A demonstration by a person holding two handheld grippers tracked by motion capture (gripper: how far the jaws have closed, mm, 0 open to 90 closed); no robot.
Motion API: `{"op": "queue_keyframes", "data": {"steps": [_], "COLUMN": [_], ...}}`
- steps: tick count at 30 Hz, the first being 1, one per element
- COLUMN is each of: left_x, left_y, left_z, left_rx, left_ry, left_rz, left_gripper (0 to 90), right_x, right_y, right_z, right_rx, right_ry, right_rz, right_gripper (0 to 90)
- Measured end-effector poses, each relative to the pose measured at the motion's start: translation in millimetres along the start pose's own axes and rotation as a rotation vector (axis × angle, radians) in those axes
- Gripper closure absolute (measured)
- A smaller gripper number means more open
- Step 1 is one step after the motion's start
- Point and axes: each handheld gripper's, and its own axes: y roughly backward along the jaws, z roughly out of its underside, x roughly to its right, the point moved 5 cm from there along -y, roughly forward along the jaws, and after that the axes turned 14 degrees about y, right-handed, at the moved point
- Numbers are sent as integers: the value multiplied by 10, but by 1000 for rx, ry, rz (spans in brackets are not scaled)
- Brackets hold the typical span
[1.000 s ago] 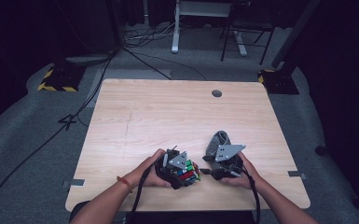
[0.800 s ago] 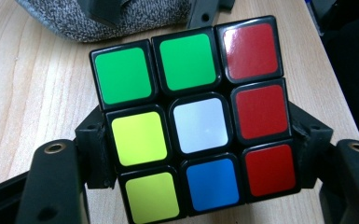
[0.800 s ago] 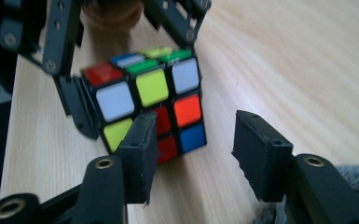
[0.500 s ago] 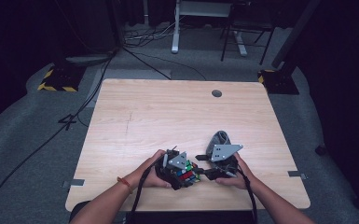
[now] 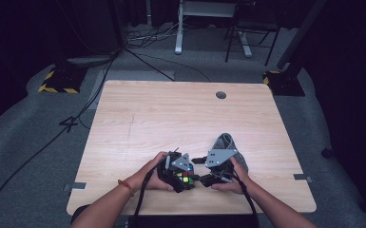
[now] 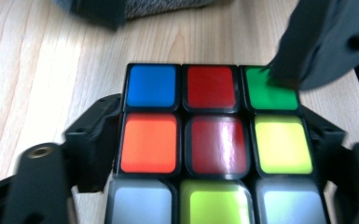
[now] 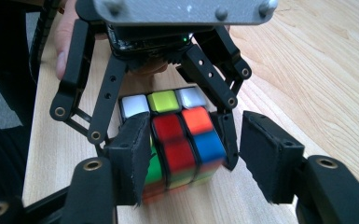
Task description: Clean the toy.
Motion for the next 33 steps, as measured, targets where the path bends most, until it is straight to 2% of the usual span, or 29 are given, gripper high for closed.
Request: {"op": "queue_keyframes", "data": {"steps": [3,4,6,11,15,18,20,21,23,25,27,30,31,33], "left_x": [19,32,45,89,124,137,125,121,113,123,129,134,135,138], "left_y": [24,34,62,201,283,296,297,294,291,291,293,300,301,293], "left_z": [23,39,75,228,306,322,319,312,298,289,277,268,268,267], "left_rx": [-28,-42,-62,-55,-46,-36,-33,-26,-13,-4,6,6,7,4], "left_ry": [0,14,21,41,52,68,84,95,108,117,112,109,111,111], "left_rz": [-10,-11,-45,-66,-100,-113,-128,-128,-137,-141,-141,-141,-141,-140], "left_gripper": [198,183,165,165,199,208,185,174,163,163,161,161,161,161], "right_x": [-1,1,7,42,208,353,433,459,492,464,430,368,362,402], "right_y": [35,48,70,207,433,543,573,575,582,635,709,934,1020,1164], "right_z": [1,14,64,215,381,517,595,629,675,683,697,630,611,620], "right_rx": [2,-1,-10,-59,-96,-159,-172,-185,-226,-209,-235,-132,-115,-118], "right_ry": [3,2,-10,-7,-46,-69,-116,-125,-122,-126,-103,-109,-107,-111], "right_rz": [6,8,8,34,109,153,150,148,176,165,183,185,196,235], "right_gripper": [431,431,427,413,394,367,358,354,341,343,331,337,341,350]}}
